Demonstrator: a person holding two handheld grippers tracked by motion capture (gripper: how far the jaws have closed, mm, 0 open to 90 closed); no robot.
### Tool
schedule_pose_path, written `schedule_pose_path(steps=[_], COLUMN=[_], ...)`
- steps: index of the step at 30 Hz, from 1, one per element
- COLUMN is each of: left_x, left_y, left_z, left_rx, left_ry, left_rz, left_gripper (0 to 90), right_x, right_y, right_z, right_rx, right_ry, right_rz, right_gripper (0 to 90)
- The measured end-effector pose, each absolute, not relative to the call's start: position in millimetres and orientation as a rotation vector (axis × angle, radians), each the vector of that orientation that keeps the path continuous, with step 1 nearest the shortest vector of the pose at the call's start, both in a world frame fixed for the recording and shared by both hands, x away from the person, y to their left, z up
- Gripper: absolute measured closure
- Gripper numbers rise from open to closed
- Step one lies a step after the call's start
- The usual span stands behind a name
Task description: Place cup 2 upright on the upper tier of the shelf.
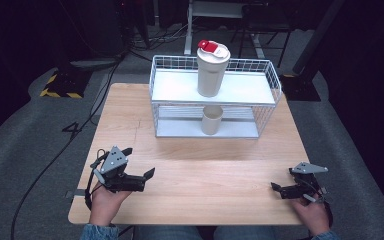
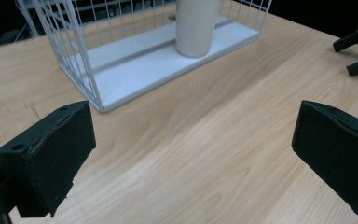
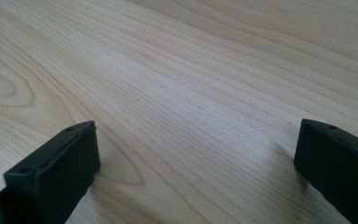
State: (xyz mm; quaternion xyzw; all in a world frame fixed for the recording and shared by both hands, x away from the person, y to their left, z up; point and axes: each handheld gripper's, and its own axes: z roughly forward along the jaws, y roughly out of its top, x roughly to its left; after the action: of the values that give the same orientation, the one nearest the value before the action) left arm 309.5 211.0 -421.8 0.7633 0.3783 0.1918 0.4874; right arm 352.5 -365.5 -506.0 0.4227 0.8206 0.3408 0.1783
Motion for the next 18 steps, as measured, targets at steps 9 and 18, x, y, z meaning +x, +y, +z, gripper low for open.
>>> schedule_pose_path(steps=[9, 18], left_x=[312, 317], left_y=[211, 207], left_z=[-456, -488], left_rx=[1.970, 2.095], left_ry=[1.014, 1.095], left_rz=[0.421, 0.355], left_gripper=[0.1, 0.0], right_x=[352, 352], right_y=[-366, -366], right_z=[-506, -506], right_rx=[1.195, 1.195], right_ry=[2.321, 2.321], right_rz=[0.964, 0.964], right_gripper=[0.2, 0.2])
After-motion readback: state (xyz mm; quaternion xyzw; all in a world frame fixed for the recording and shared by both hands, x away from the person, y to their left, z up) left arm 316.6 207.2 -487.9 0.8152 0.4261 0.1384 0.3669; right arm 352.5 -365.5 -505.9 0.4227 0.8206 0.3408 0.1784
